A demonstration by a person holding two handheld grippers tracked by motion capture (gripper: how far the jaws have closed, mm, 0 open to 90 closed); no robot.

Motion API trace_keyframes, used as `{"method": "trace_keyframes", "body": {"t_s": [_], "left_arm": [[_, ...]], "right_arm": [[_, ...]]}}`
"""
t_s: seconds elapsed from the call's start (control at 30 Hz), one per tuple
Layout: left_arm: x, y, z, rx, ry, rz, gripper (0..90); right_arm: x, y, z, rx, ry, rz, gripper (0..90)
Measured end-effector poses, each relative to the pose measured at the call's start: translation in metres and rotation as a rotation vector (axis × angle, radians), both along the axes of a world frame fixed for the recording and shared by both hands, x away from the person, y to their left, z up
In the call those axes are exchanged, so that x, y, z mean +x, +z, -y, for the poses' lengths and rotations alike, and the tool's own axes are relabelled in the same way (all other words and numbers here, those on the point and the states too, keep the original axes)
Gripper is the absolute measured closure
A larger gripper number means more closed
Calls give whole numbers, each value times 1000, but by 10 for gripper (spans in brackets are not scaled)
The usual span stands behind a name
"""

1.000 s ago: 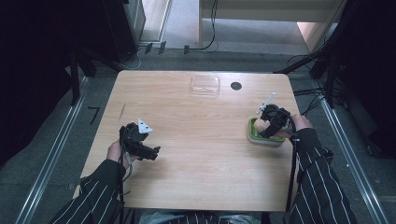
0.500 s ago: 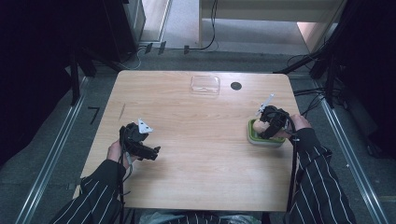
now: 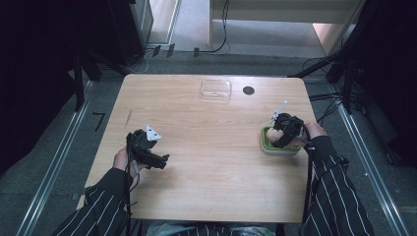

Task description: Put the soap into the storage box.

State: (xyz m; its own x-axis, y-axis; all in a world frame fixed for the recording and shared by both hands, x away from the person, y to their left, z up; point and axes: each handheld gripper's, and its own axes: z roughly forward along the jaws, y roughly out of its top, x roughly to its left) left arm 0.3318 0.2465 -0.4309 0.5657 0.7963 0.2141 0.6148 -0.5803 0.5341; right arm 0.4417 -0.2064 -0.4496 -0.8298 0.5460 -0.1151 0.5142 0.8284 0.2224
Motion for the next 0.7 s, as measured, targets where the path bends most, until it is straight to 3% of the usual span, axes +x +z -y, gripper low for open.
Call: {"method": "trace_keyframes", "body": {"t_s": [0.43,0.7], "left_arm": [[0,0,-1,-1,0,0,0],[0,1,-1,-2,0,4,0]], "right_arm": [[0,2,0,-17,-24,6,271],[-4,13,4,10,-48,14,240]]}}
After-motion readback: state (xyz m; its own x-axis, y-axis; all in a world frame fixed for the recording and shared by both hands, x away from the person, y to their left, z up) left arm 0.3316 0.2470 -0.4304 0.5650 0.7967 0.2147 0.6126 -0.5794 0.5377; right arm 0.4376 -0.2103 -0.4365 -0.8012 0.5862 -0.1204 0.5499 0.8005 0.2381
